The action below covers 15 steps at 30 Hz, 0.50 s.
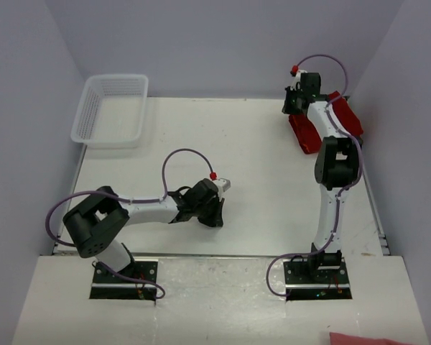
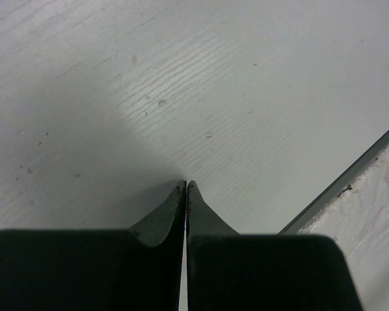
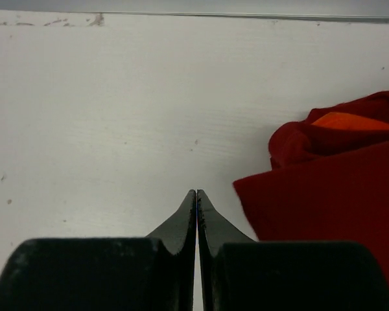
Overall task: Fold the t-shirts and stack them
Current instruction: Put the neatly folded tshirt into the corner of the board with the right arm
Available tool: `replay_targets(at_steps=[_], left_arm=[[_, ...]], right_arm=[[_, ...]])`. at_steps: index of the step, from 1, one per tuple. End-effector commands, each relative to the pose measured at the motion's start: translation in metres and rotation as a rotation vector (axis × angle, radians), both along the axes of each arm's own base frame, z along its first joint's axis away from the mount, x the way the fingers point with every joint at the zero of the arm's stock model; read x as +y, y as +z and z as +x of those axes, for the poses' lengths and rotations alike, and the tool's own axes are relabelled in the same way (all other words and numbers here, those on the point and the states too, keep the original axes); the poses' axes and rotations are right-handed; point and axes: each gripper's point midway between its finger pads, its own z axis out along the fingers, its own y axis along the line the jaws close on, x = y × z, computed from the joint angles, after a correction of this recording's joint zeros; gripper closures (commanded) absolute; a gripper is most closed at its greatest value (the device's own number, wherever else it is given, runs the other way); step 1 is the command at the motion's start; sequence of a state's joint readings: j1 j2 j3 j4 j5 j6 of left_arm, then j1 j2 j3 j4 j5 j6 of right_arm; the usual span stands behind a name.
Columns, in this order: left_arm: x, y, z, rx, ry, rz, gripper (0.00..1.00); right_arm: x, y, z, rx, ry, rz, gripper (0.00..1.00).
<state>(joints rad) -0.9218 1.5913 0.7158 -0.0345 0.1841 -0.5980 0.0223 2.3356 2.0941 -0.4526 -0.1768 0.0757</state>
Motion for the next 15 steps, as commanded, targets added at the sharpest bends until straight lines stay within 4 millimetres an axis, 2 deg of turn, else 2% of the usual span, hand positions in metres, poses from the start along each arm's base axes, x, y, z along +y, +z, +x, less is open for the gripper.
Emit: replay_targets(at_steps=[1,3,5,7,8,9,10,12,13,15], left_arm=[[0.005,0.019,0.014,-0.131,0.019,0.007,1.00],[-0.003,0.040,0.024,-0.194,0.020,-0.043,1.00],[-0.025,0.073,0.041,-0.285,0.001,-0.125,1.00],[-0.033,0.088,0.049,-0.310,-0.004,-0.143,1.00],[-0.039,0.095,0.050,-0.316,-0.012,-0.156,1.00],[-0.045,0.108,0.053,-0.328,-0.014,-0.182,1.00],[-0.049,0.118,0.050,-0.330,-0.021,-0.212,1.00],[-0.050,0.128,0.045,-0.336,-0.027,-0.236,1.00],[-0.051,0.135,0.041,-0.339,-0.040,-0.257,1.00],[-0.049,0.137,0.034,-0.332,-0.054,-0.268,1.00]], right_arm=[[0.033,0.147,0.007,-0.375,0.032,0.047,1.00],[0.035,0.182,-0.005,-0.380,0.018,0.075,1.00],[0.027,0.205,-0.017,-0.357,-0.027,0.062,1.00],[0.013,0.215,-0.024,-0.346,-0.089,0.022,1.00],[-0.001,0.216,-0.030,-0.323,-0.145,-0.021,1.00],[-0.015,0.215,-0.033,-0.311,-0.178,-0.056,1.00],[-0.026,0.204,-0.040,-0.264,-0.207,-0.080,1.00],[-0.059,0.189,-0.047,-0.211,-0.311,-0.115,1.00],[-0.066,0.165,-0.055,-0.139,-0.335,-0.135,1.00],[-0.101,0.143,-0.065,-0.064,-0.419,-0.194,1.00]])
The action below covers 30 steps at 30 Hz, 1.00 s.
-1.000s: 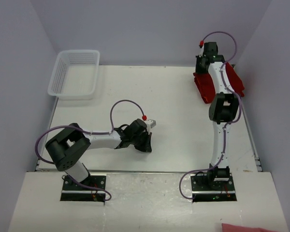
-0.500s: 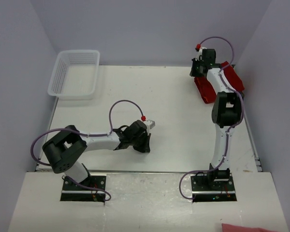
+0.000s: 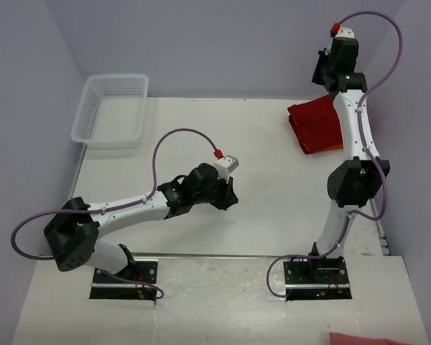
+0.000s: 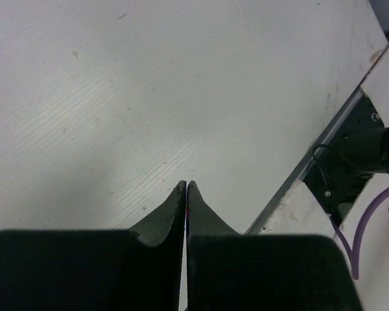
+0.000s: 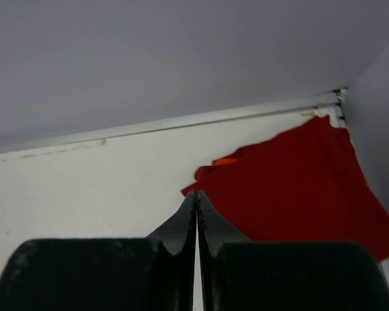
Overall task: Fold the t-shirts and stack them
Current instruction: Put the neatly folded tshirt into the corner of the board with the right arm
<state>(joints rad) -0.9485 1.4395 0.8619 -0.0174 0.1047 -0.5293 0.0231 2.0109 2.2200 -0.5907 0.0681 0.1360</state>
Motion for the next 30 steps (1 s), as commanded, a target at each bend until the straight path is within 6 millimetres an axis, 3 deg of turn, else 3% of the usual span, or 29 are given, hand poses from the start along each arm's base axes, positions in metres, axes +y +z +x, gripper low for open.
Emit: replay_targets(at_steps=[1,3,6,9,13,14,15,16,17,23,30], left_arm=[[-0.006,0.035,-0.007,-0.064,-0.047,-0.080,1.00],[0.003,0.032,-0.014,-0.046,-0.054,-0.061,0.99],[0.008,0.029,-0.021,-0.034,-0.064,-0.055,0.99],[0.012,0.028,-0.024,-0.034,-0.066,-0.055,0.99],[0.015,0.014,-0.029,-0.010,-0.080,-0.035,0.99],[0.015,0.011,-0.030,-0.003,-0.084,-0.030,0.99],[0.014,0.008,-0.031,0.005,-0.089,-0.030,0.99],[0.013,0.008,-0.032,0.007,-0.092,-0.031,0.99],[0.012,0.007,-0.032,0.009,-0.095,-0.035,0.99],[0.012,0.005,-0.034,0.026,-0.086,-0.044,0.99],[0.017,0.000,-0.036,0.029,-0.085,-0.034,0.99]], right_arm=[[-0.068,-0.097,-0.030,0.319,-0.230,-0.093,1.00],[-0.088,-0.130,-0.040,0.430,-0.311,-0.177,1.00],[-0.106,-0.162,-0.056,0.528,-0.414,-0.211,1.00],[-0.112,-0.190,-0.070,0.587,-0.465,-0.189,1.00],[-0.110,-0.204,-0.086,0.625,-0.503,-0.176,1.00],[-0.107,-0.193,-0.088,0.590,-0.504,-0.178,1.00],[-0.107,-0.202,-0.092,0.583,-0.507,-0.188,1.00],[-0.107,-0.199,-0.096,0.567,-0.511,-0.195,1.00],[-0.107,-0.187,-0.099,0.531,-0.508,-0.187,1.00],[-0.105,-0.209,-0.128,0.690,-0.486,-0.225,1.00],[-0.097,-0.231,-0.137,0.754,-0.451,-0.201,1.00]])
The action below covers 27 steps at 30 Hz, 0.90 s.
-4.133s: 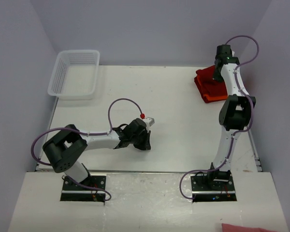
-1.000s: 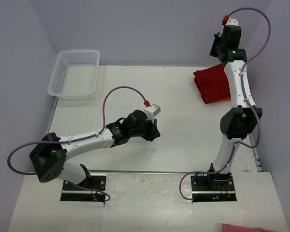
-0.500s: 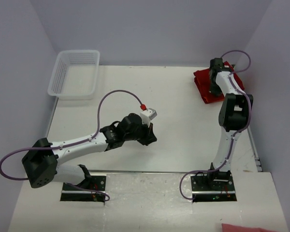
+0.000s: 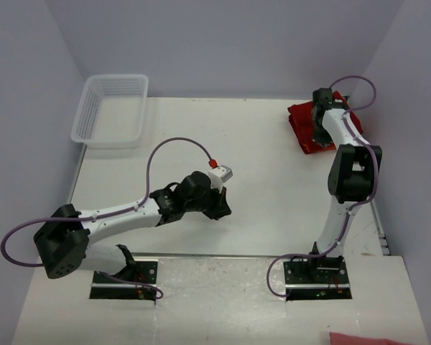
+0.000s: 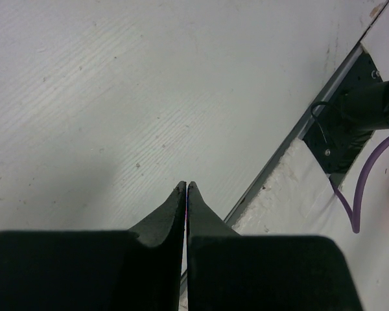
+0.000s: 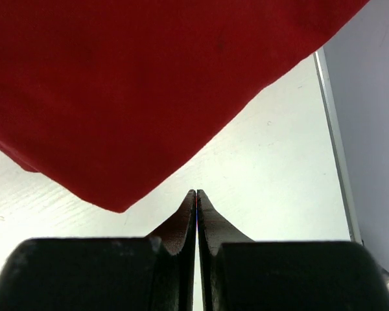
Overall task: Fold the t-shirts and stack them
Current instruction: Put the neatly folded tshirt into the corner of the board with the right arm
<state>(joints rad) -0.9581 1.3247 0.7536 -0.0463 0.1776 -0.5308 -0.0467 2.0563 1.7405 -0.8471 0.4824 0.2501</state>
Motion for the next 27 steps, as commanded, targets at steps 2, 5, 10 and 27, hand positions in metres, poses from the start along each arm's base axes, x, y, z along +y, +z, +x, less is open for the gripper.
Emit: replay_targets(at_steps=[2,5,10,27], left_arm=[[0.000,0.003,-0.002,-0.019,-0.007,-0.020,0.99],[0.002,-0.001,-0.003,-0.015,-0.008,-0.012,0.99],[0.002,-0.004,-0.004,-0.009,-0.012,-0.006,0.99],[0.000,0.003,-0.004,-0.034,-0.023,-0.039,0.99]], right_arm=[[0.005,-0.007,-0.009,0.020,-0.012,0.015,1.00],[0.007,-0.012,-0.012,0.034,-0.005,0.023,1.00],[0.018,-0.017,-0.013,0.056,0.023,0.036,1.00],[0.027,-0.037,0.013,0.085,0.045,0.065,1.00]])
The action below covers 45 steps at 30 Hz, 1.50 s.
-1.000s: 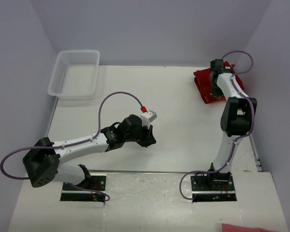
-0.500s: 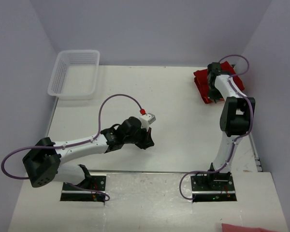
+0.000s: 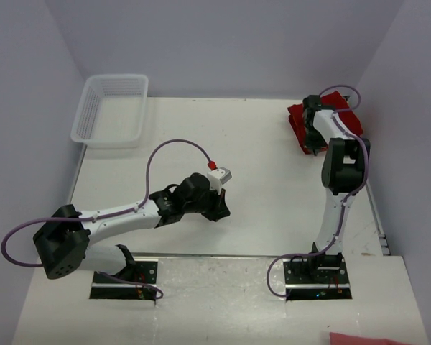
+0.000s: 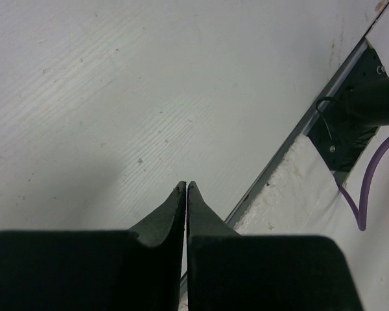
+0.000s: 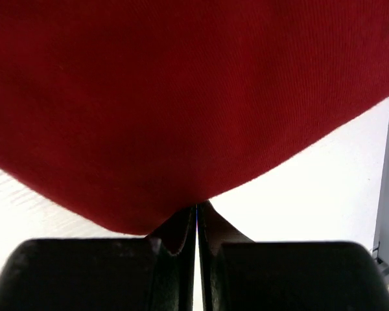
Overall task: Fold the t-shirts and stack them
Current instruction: Put the neatly folded tshirt into the corner of the board with the right arm
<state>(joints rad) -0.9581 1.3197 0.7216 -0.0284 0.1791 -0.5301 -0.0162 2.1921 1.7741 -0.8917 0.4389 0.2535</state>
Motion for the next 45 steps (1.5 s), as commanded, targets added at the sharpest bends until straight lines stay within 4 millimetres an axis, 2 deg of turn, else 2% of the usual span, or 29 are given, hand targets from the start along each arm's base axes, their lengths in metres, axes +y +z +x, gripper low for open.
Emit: replay_targets(at_steps=[1,5,7,14,17,20,22,23,24,25,26,27,28,29,31,32,34,35,36,37,40,41,42,45], left_arm=[[-0.004,0.010,-0.001,-0.036,-0.022,-0.043,0.99],[-0.004,0.007,-0.001,-0.033,-0.025,-0.041,0.99],[-0.004,0.005,-0.002,-0.029,-0.025,-0.040,0.99],[-0.005,0.000,-0.002,-0.024,-0.030,-0.036,0.99],[-0.006,-0.002,-0.002,-0.021,-0.033,-0.031,0.99],[-0.006,-0.005,-0.003,-0.017,-0.037,-0.027,0.99],[-0.005,-0.006,-0.004,-0.013,-0.039,-0.026,0.99],[-0.005,-0.007,-0.004,-0.011,-0.038,-0.025,0.99],[-0.006,-0.007,-0.005,-0.006,-0.041,-0.029,0.99],[-0.006,-0.008,-0.006,-0.001,-0.043,-0.032,0.99],[-0.007,-0.008,-0.006,0.002,-0.044,-0.037,0.99],[-0.007,-0.010,-0.009,0.018,-0.051,-0.039,0.99],[-0.008,-0.010,-0.010,0.025,-0.054,-0.046,0.99],[-0.008,-0.012,-0.012,0.035,-0.053,-0.050,0.99],[-0.008,-0.013,-0.014,0.043,-0.054,-0.054,0.99],[-0.008,-0.011,-0.015,0.046,-0.055,-0.060,0.99],[-0.008,-0.011,-0.015,0.044,-0.049,-0.061,0.99],[-0.006,-0.010,-0.014,0.036,-0.035,-0.061,0.99],[-0.005,-0.011,-0.012,0.029,-0.025,-0.056,0.99],[-0.003,-0.012,-0.011,0.023,-0.015,-0.049,0.99],[0.003,-0.017,-0.002,0.000,0.039,-0.018,0.99],[0.005,-0.017,0.002,-0.009,0.067,-0.012,0.99],[0.006,-0.016,0.005,-0.016,0.084,-0.009,0.98],[0.010,-0.011,0.014,-0.045,0.126,0.003,0.96]], right_arm=[[0.008,0.017,0.021,-0.067,0.007,0.025,1.00],[0.013,0.014,0.031,-0.066,0.018,0.054,1.00],[0.028,0.012,0.037,-0.064,0.054,0.057,1.00],[0.042,0.007,0.052,-0.072,0.082,0.091,1.00],[0.042,0.006,0.060,-0.080,0.080,0.088,1.00],[0.040,0.013,0.065,-0.094,0.062,0.076,1.00],[0.047,0.014,0.064,-0.110,0.068,0.098,1.00],[0.054,0.032,0.064,-0.158,0.084,0.111,1.00],[0.070,0.042,0.060,-0.202,0.136,0.173,1.00],[0.069,0.030,0.057,-0.187,0.145,0.170,1.00],[0.084,0.055,0.054,-0.250,0.184,0.233,1.00],[0.087,0.050,0.046,-0.261,0.186,0.249,1.00],[0.090,0.059,0.041,-0.287,0.195,0.263,0.97],[0.100,0.071,0.028,-0.311,0.221,0.310,0.87],[0.112,0.089,0.022,-0.363,0.263,0.348,0.77],[0.118,0.103,0.012,-0.393,0.292,0.364,0.59],[0.127,0.114,0.003,-0.409,0.319,0.372,0.41],[0.130,0.122,-0.004,-0.426,0.330,0.375,0.19],[0.133,0.128,-0.005,-0.447,0.337,0.375,0.04],[0.137,0.131,-0.007,-0.460,0.343,0.379,0.01],[0.147,0.141,-0.015,-0.509,0.371,0.422,0.01],[0.146,0.136,-0.020,-0.503,0.363,0.426,0.01],[0.155,0.146,-0.022,-0.536,0.397,0.459,0.01],[0.161,0.144,-0.031,-0.543,0.411,0.471,0.01]])
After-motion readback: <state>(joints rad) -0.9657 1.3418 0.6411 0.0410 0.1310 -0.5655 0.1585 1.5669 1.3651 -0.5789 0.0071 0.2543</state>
